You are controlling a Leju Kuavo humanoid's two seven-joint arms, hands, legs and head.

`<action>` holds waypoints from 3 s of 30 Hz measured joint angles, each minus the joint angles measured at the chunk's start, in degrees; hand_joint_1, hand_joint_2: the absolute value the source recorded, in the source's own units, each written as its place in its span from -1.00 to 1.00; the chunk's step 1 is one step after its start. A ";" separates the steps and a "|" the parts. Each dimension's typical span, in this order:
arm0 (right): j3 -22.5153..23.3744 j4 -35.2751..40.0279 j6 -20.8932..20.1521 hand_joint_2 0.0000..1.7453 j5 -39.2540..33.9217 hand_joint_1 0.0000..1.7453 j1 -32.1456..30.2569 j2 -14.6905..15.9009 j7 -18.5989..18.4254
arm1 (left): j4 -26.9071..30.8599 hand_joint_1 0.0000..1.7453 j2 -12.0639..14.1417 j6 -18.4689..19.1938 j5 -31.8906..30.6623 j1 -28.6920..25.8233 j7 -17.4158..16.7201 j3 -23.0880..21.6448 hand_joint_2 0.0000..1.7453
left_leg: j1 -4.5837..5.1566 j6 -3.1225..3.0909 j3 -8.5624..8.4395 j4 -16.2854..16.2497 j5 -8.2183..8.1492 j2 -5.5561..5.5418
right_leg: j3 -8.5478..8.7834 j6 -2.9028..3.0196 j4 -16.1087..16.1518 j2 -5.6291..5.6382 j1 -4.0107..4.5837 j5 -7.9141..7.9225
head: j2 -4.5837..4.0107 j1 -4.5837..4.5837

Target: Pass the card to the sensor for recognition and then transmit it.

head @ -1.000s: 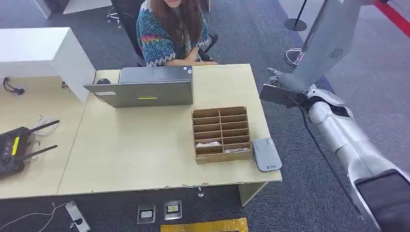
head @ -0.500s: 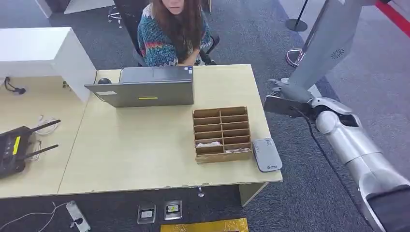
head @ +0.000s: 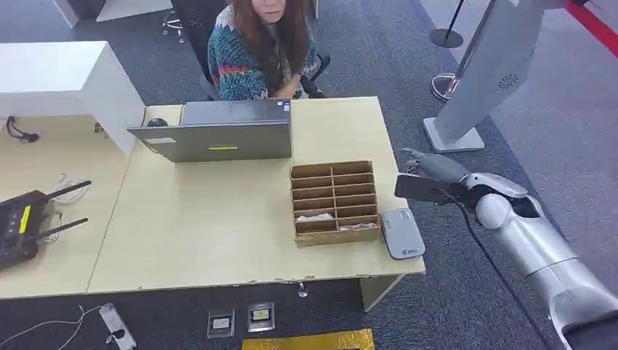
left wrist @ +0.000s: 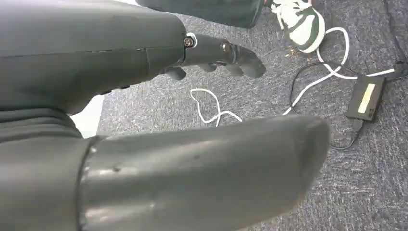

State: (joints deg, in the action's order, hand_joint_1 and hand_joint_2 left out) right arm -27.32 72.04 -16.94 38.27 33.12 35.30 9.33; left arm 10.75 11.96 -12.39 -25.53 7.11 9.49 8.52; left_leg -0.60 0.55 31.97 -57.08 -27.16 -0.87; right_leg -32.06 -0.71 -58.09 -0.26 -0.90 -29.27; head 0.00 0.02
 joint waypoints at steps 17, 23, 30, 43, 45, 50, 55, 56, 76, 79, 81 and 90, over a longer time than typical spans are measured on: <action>0.04 7.15 -1.79 1.00 -1.66 1.00 -7.10 0.46 -3.94 | 0.00 -1.00 -0.02 -0.11 -0.52 0.02 0.00 0.00 -1.00 | 0.00 0.00 0.00 0.00 0.00 0.00 | 0.00 0.00 0.00 0.00 0.00 0.00 | 0.00 0.00; 0.37 8.39 -1.70 1.00 -1.90 1.00 -8.87 0.70 -4.39 | 0.00 -1.00 -0.02 -0.11 -0.52 0.03 0.00 0.00 -1.00 | 0.00 0.00 -0.01 0.00 0.00 0.00 | 0.00 0.00 0.00 0.03 0.00 0.00 | 0.00 0.00; 0.76 9.31 -1.73 1.00 -1.94 1.00 -9.50 0.94 -4.54 | 0.00 -1.00 -0.02 -0.11 -0.52 0.03 0.00 0.00 -1.00 | 0.00 0.00 -0.01 0.00 0.00 0.00 | 0.00 0.00 0.00 0.03 0.00 0.00 | 0.00 0.00; 0.83 8.30 -0.04 1.00 -0.68 1.00 -11.99 0.92 -4.44 | 0.02 -1.00 -0.15 -0.13 -0.15 0.11 0.00 0.09 -1.00 | 0.00 0.00 0.00 0.01 -0.01 0.01 | -0.02 0.00 0.00 0.04 0.00 0.00 | 0.00 0.00; 0.85 7.76 0.66 1.00 -0.68 1.00 -12.62 0.92 -4.46 | 0.00 -1.00 -0.15 -0.07 -0.48 0.15 0.02 0.09 -1.00 | 0.00 0.00 0.00 0.01 -0.01 -0.01 | -0.01 0.00 0.00 0.00 0.00 0.00 | 0.00 0.02; 1.51 6.99 2.30 1.00 -1.01 1.00 -14.99 0.90 -4.79 | 0.00 -1.00 -0.15 -0.02 -0.77 0.18 0.04 0.09 -1.00 | 0.00 0.00 0.00 0.01 -0.01 0.00 | -0.01 0.00 0.00 0.02 0.00 0.00 | 0.00 0.00; 1.81 6.18 4.09 1.00 -0.85 1.00 -16.32 0.52 -5.16 | 0.00 -1.00 -0.22 0.00 -1.20 0.22 0.04 0.09 -1.00 | 0.00 0.00 -0.03 0.01 -0.04 0.01 | 0.02 0.00 0.01 0.03 0.00 -0.01 | 0.00 0.00; 1.81 6.12 4.31 1.00 -0.68 1.00 -16.43 0.37 -5.16 | 0.00 -1.00 -0.22 0.00 -1.18 0.22 0.04 0.09 -1.00 | 0.00 0.00 -0.04 0.01 -0.04 0.01 | 0.02 0.00 0.01 0.04 0.00 -0.01 | 0.00 0.00; 3.21 4.26 5.36 1.00 0.00 1.00 -16.50 -0.74 -3.78 | 0.00 -1.00 -0.98 -0.18 -1.05 0.29 0.04 0.09 -1.00 | 0.00 -0.01 -0.07 0.01 -0.04 0.01 | 0.06 0.00 0.01 0.04 0.00 0.00 | 0.00 0.00; 3.28 4.15 5.38 1.00 0.02 1.00 -16.50 -0.83 -3.78 | 0.00 -1.00 -1.01 -0.17 -1.05 0.29 0.04 0.09 -1.00 | 0.00 -0.01 -0.07 0.01 -0.04 0.01 | 0.07 0.00 0.01 0.04 0.00 0.00 | 0.02 0.00; 3.30 4.09 5.40 1.00 0.13 1.00 -16.41 -0.85 -3.74 | 0.00 -1.00 -1.07 -0.17 -1.09 0.29 0.04 0.09 -1.00 | 0.00 -0.01 -0.07 0.01 -0.04 0.01 | 0.08 0.00 0.01 0.04 0.00 0.00 | 0.00 0.02; 4.77 4.02 4.68 1.00 0.74 1.00 -11.67 -1.25 -2.49 | 0.02 -1.00 -1.11 -0.13 -2.47 1.07 0.63 0.09 -1.00 | 0.00 -0.02 -0.07 0.00 -0.01 0.02 | 0.08 -0.01 0.01 0.03 0.00 0.01 | 0.00 0.00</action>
State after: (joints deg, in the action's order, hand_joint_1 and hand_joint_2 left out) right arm -22.56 76.06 -12.26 39.02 21.45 34.05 6.84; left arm 10.78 10.84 -12.52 -28.00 8.19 10.12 8.61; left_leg -0.60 0.53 31.90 -57.08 -27.18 -0.86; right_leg -31.98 -0.72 -58.09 -0.23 -0.91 -29.26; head 0.00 0.02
